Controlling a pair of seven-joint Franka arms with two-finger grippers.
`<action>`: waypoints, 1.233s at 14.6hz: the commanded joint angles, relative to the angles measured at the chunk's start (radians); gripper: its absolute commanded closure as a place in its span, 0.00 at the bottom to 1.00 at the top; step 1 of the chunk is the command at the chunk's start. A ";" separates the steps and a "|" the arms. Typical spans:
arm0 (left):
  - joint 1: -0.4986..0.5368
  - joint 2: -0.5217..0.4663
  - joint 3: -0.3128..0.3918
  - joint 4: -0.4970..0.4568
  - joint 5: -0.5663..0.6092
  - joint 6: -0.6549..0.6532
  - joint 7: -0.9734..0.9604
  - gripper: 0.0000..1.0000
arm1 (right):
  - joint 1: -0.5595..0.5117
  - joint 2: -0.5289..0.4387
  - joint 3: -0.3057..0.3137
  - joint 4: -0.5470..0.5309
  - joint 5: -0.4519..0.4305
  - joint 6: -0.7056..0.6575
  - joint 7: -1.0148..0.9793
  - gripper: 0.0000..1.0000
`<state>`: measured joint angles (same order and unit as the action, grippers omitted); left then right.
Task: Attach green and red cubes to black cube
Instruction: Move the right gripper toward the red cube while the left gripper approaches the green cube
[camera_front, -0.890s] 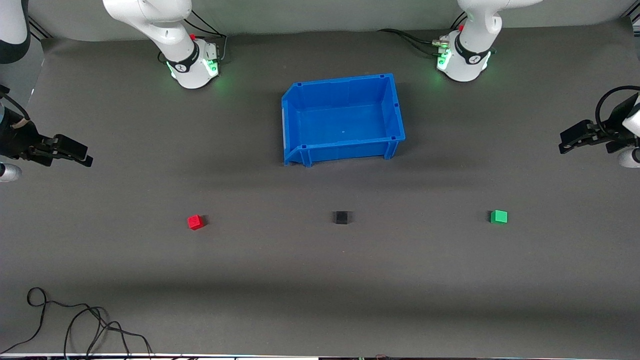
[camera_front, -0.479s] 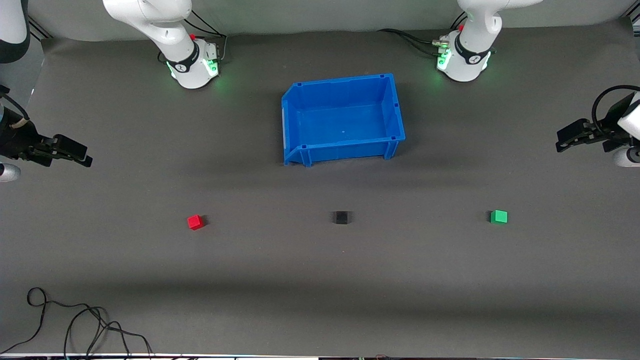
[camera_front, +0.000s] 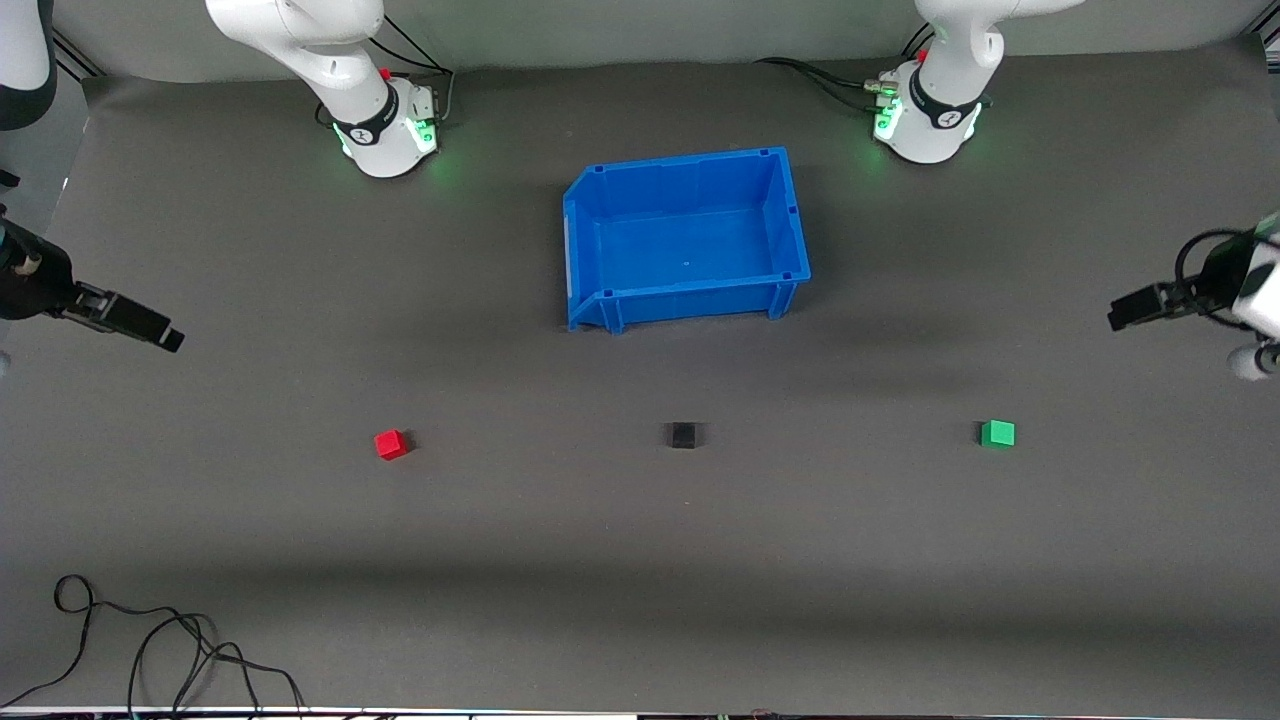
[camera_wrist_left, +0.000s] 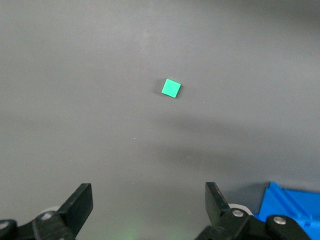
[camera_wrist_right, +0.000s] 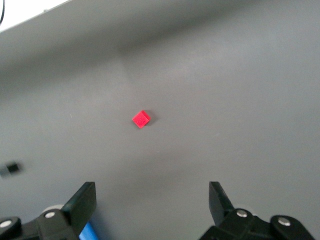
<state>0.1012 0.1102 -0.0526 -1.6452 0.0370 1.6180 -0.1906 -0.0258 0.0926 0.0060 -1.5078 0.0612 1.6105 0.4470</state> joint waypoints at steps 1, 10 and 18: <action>0.035 0.061 0.000 0.007 0.017 0.032 -0.082 0.00 | 0.020 0.038 -0.003 0.043 0.052 -0.006 0.374 0.00; 0.087 0.215 0.002 -0.108 0.020 0.296 -0.520 0.00 | 0.029 0.153 -0.011 0.006 0.198 0.089 0.963 0.00; 0.074 0.387 -0.001 -0.159 -0.005 0.523 -1.085 0.00 | 0.029 0.252 -0.012 -0.320 0.379 0.514 0.730 0.00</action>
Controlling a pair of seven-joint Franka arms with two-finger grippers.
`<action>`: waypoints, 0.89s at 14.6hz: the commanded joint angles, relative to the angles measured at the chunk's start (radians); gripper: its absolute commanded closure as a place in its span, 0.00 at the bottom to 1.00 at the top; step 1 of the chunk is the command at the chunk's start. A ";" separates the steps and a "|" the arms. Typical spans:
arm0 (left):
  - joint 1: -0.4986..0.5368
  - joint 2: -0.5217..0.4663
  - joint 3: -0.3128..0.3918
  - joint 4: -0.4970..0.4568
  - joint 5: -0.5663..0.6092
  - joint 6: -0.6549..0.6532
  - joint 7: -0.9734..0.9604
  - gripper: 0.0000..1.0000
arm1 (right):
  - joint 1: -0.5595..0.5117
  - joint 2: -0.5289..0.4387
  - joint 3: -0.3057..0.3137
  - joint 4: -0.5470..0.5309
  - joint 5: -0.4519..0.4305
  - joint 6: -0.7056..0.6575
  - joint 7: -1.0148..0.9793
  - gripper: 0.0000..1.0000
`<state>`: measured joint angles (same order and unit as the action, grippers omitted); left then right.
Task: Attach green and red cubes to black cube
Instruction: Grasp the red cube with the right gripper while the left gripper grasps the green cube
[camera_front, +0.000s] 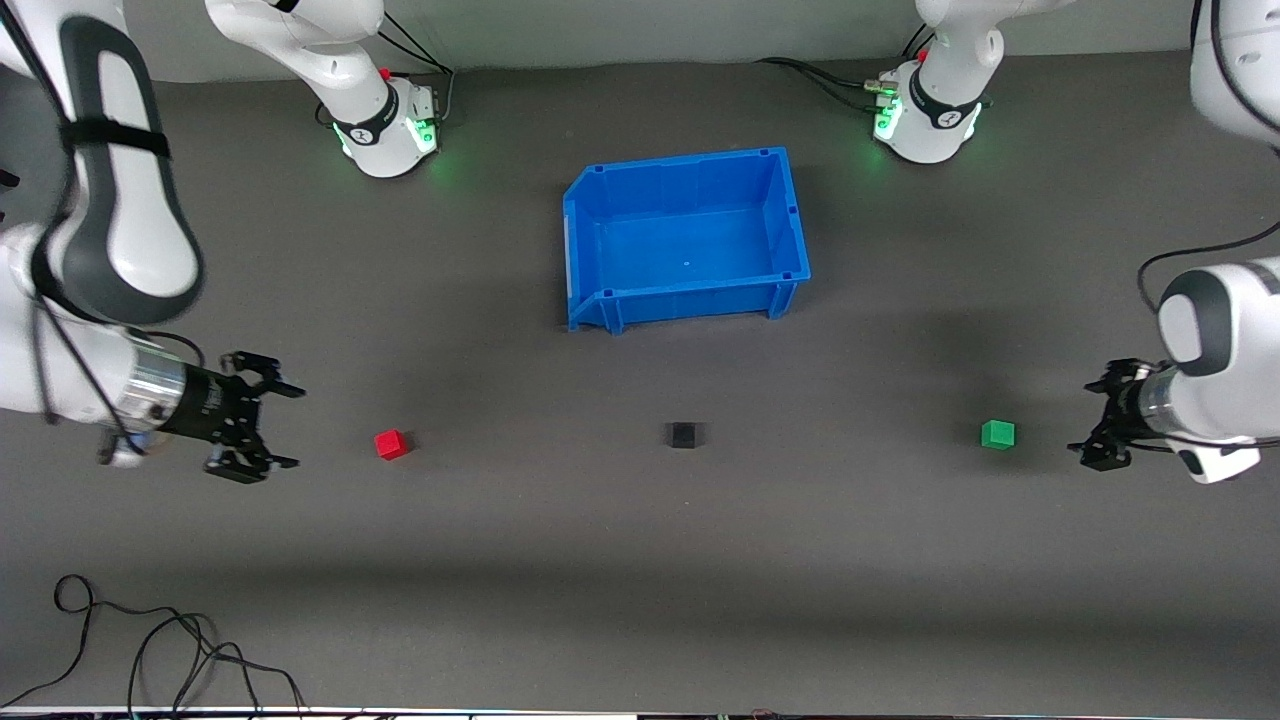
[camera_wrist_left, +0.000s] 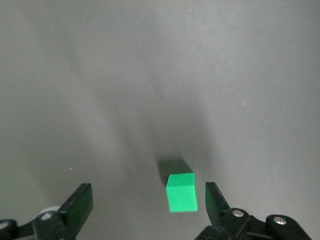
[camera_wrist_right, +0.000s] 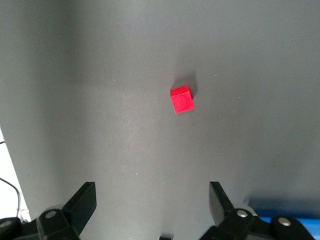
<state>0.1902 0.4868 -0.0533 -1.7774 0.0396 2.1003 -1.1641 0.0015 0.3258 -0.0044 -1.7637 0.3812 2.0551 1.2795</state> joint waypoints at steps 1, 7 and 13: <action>-0.020 0.012 -0.003 -0.058 -0.010 0.081 -0.147 0.01 | -0.003 0.053 -0.002 -0.072 0.076 0.080 -0.170 0.00; -0.054 0.074 -0.007 -0.105 -0.010 0.240 -0.197 0.14 | -0.008 0.241 -0.003 -0.073 0.131 0.210 -0.434 0.00; -0.064 0.090 -0.007 -0.105 -0.010 0.242 -0.186 0.62 | 0.000 0.314 -0.003 -0.062 0.147 0.257 -0.514 0.00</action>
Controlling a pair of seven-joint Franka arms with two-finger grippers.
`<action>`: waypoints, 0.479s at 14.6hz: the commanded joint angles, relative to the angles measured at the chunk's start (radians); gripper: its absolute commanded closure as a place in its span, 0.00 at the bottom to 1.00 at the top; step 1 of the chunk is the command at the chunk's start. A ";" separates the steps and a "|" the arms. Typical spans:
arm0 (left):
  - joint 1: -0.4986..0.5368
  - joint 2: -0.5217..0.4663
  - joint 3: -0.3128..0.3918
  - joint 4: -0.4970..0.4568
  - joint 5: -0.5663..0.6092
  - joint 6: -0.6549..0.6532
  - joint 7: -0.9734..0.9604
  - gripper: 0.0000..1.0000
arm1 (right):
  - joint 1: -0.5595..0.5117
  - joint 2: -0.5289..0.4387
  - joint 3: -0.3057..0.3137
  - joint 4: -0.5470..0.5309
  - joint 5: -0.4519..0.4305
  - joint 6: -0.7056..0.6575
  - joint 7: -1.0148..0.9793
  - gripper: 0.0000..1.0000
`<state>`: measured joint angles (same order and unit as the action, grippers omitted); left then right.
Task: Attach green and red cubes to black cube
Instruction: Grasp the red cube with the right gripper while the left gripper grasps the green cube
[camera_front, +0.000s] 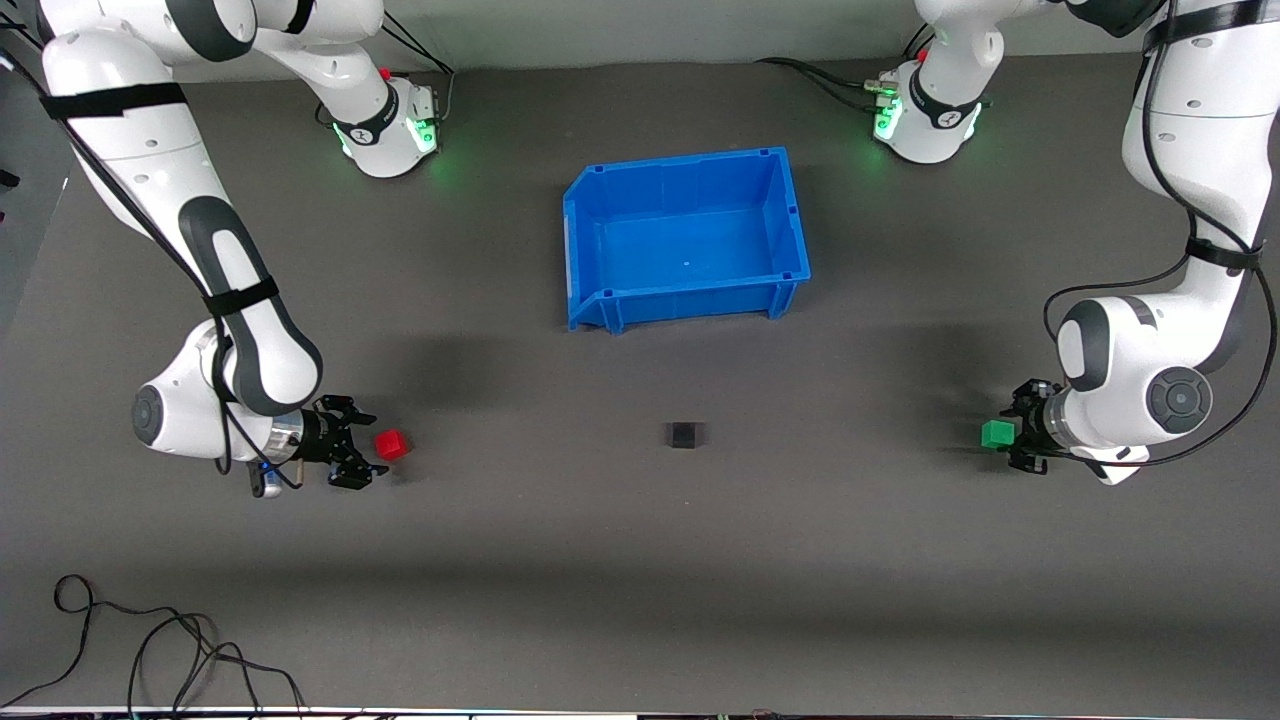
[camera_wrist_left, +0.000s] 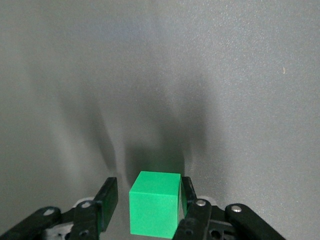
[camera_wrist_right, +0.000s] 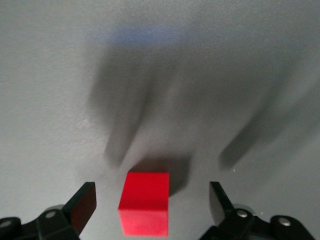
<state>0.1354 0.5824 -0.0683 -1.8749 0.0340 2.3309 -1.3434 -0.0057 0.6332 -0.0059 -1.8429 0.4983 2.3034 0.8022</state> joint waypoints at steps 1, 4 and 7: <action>-0.008 -0.006 0.008 -0.006 -0.005 0.010 -0.003 0.78 | 0.007 0.006 -0.002 0.019 0.029 0.008 -0.037 0.00; -0.013 -0.009 0.008 0.040 -0.006 -0.013 -0.016 1.00 | 0.013 0.006 0.000 0.019 0.029 0.007 -0.020 0.07; -0.042 -0.007 0.001 0.129 -0.020 -0.094 -0.051 1.00 | 0.012 0.006 0.003 0.019 0.029 0.004 -0.020 0.34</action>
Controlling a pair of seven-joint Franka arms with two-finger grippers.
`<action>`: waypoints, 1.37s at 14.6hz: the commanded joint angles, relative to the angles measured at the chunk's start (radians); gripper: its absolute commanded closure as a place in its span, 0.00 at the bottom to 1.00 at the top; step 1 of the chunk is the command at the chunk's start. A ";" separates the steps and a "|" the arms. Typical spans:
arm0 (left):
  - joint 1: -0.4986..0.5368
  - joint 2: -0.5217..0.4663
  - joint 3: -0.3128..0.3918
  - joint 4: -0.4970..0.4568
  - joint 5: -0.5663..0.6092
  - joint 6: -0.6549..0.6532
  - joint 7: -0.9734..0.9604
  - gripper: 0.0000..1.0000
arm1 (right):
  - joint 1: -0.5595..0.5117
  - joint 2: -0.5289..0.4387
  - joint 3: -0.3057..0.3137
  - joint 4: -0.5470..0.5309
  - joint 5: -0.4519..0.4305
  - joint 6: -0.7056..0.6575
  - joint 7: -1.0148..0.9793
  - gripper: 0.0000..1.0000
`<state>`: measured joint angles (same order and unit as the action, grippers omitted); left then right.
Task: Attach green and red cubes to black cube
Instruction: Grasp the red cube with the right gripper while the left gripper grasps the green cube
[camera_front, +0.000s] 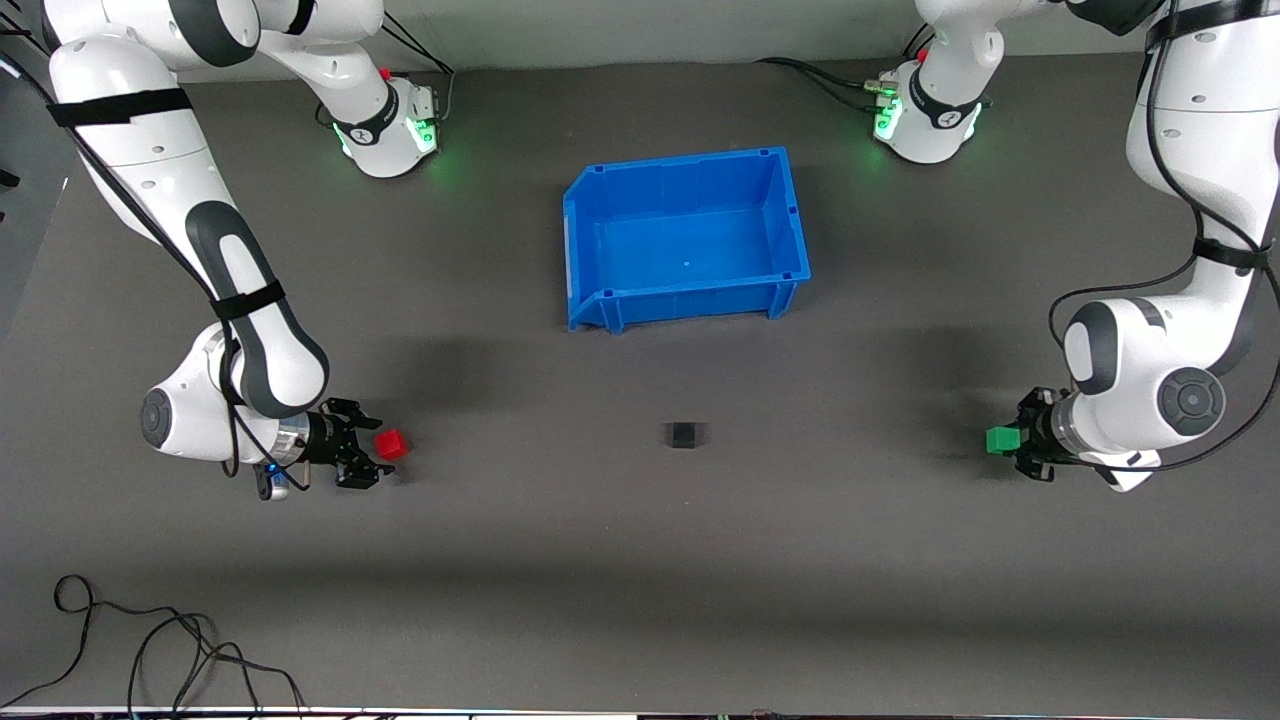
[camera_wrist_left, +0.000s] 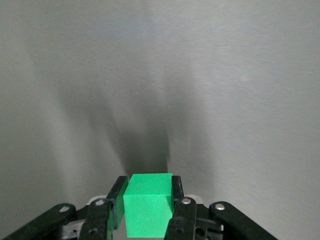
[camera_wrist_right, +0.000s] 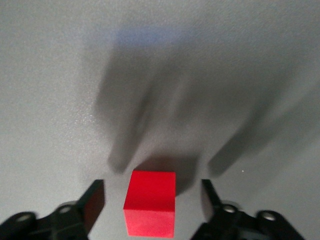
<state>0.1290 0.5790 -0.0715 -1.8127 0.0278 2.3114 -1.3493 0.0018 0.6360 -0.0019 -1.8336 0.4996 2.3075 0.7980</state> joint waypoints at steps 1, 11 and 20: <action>-0.055 0.002 0.004 0.091 -0.020 -0.096 -0.091 1.00 | 0.004 0.004 -0.001 0.010 0.028 -0.002 -0.016 0.48; -0.259 0.028 -0.025 0.148 -0.114 -0.086 -0.402 1.00 | 0.064 0.007 0.003 0.174 0.028 -0.131 0.220 0.91; -0.483 0.120 -0.028 0.225 -0.164 0.028 -0.652 1.00 | 0.389 0.162 0.003 0.369 0.083 0.081 0.761 0.90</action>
<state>-0.3059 0.6753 -0.1156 -1.6151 -0.1263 2.3012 -1.9325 0.3304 0.7389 0.0148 -1.5394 0.5586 2.3519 1.4521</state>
